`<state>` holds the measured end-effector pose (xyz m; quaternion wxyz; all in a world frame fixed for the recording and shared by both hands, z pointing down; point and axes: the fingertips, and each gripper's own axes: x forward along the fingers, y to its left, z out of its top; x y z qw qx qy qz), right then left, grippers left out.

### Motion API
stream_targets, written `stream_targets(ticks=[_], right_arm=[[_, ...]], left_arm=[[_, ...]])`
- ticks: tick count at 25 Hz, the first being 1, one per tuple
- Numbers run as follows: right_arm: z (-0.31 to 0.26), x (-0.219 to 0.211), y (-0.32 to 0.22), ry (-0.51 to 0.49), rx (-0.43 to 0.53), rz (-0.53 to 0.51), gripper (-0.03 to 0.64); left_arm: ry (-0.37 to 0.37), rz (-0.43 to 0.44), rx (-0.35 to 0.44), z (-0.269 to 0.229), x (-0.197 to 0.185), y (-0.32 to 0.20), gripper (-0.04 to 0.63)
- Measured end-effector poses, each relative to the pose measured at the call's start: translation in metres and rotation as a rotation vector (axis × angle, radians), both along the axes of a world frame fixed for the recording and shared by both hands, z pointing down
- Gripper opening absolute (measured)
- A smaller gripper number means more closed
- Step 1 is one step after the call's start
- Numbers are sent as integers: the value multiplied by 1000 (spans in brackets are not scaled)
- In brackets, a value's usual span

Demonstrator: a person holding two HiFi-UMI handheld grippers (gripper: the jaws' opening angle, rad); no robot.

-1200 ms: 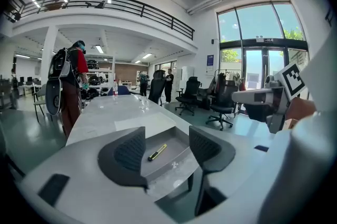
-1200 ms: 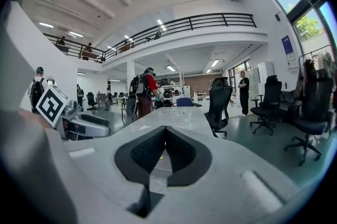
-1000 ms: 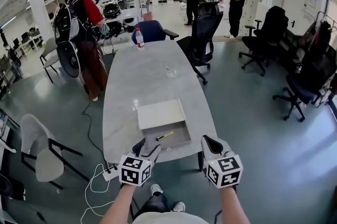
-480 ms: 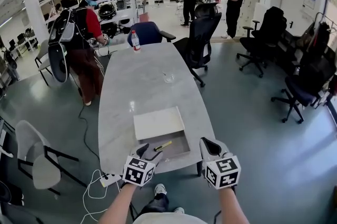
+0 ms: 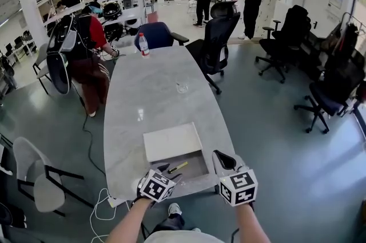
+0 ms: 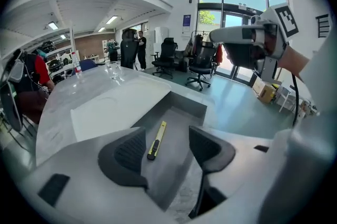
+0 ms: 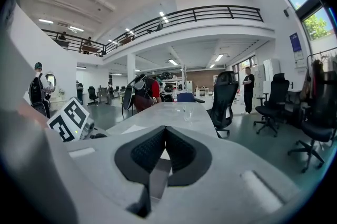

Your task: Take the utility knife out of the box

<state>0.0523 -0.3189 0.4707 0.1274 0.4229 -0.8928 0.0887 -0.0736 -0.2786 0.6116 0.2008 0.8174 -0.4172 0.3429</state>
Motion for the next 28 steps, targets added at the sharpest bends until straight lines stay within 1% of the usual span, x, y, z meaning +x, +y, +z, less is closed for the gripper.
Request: stream_targets(ticks=[4, 7, 10, 16, 22, 28], right_arm=[[-1, -6, -9, 5, -1, -1, 5], [3, -8, -15, 11, -5, 7, 5], [8, -6, -20, 15, -10, 18, 5], [11, -4, -28, 21, -22, 34, 5], [14, -6, -29, 22, -32, 43, 5], [18, -4, -30, 25, -40, 55, 5]], left_arm=[[-35, 58, -68, 13, 0, -5, 235], [-66, 102, -88, 25, -1, -10, 235], [-94, 123, -120, 36, -2, -14, 235], [-170, 156, -145, 44, 3, -22, 235], [-277, 204, -173, 58, 5, -24, 235], [-320, 236, -207, 71, 7, -26, 235]])
